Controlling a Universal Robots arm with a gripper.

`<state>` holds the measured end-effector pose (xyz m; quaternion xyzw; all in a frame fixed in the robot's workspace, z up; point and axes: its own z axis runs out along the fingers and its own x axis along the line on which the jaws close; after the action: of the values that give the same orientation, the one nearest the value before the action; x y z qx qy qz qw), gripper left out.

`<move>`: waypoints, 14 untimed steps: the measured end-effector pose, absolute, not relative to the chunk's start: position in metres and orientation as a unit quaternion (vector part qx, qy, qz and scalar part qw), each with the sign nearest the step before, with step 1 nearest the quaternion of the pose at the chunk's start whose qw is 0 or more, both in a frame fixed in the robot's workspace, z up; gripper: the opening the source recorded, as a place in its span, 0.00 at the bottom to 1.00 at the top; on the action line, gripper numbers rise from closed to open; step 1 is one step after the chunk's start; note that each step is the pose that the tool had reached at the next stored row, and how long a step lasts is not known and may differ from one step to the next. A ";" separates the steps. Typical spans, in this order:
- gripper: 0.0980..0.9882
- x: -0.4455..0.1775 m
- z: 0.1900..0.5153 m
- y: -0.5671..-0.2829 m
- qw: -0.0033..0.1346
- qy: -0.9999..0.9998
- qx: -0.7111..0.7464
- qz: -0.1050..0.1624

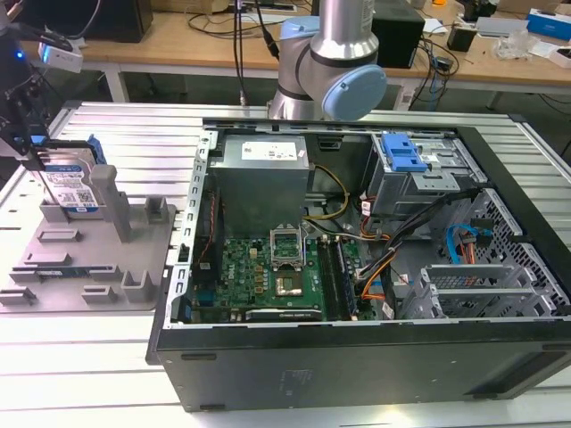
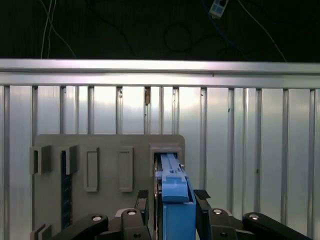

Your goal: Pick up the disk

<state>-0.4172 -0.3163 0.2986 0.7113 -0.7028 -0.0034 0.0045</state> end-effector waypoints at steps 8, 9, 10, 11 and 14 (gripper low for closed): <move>0.42 -0.417 0.296 -0.315 0.005 -0.702 0.712 -0.003; 0.42 -0.417 0.296 -0.315 0.005 -0.702 0.712 -0.003; 0.42 -0.418 0.296 -0.315 0.004 -0.702 0.712 -0.003; 0.40 -0.418 0.296 -0.315 0.005 -0.702 0.712 -0.003; 0.32 -0.418 0.296 -0.315 0.005 -0.702 0.712 -0.003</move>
<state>-0.4176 -0.3148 0.2955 0.7118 -0.7023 -0.0034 0.0045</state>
